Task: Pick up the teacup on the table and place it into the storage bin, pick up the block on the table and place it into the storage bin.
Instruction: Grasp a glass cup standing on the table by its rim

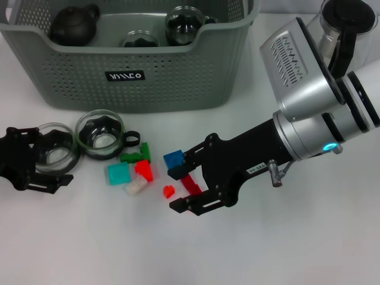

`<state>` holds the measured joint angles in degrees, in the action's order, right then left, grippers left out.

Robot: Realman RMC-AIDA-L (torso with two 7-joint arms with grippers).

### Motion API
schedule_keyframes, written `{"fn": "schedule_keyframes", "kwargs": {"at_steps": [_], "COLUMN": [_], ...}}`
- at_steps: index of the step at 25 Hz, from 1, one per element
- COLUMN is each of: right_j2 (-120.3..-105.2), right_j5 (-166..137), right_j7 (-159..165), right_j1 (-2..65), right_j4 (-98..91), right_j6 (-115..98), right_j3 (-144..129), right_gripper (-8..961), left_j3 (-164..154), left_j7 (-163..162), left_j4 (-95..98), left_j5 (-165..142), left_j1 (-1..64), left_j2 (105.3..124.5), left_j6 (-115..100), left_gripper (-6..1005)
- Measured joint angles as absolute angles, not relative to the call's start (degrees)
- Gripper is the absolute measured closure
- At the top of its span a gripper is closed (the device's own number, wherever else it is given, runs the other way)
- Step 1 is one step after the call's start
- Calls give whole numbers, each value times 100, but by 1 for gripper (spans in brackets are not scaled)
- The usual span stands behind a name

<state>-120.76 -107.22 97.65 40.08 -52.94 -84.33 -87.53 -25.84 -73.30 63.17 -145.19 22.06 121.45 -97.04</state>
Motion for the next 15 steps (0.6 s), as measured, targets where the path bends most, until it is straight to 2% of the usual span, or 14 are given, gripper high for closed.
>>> {"fn": "schedule_keyframes", "kwargs": {"at_steps": [6,15], "right_j2": [-12070,-12050], "right_j5": [-10722,-10722], "right_j7": [9770,9767], "right_j1": [4008,3984], "right_j4": [-5287,-5237], "right_j6": [-8385,-8361], "right_j3": [-8728,-8713], "right_gripper": [363,364], "left_j3": [-3288,-4003], "left_j7": [-8046,-8858], "left_j4": [6951,7245], "left_j5": [-14820,-15404], "left_j1": [2268,2397], "left_j2": [12290,12407], "left_j6": [-9712,-9477], "left_gripper": [123,127]}}
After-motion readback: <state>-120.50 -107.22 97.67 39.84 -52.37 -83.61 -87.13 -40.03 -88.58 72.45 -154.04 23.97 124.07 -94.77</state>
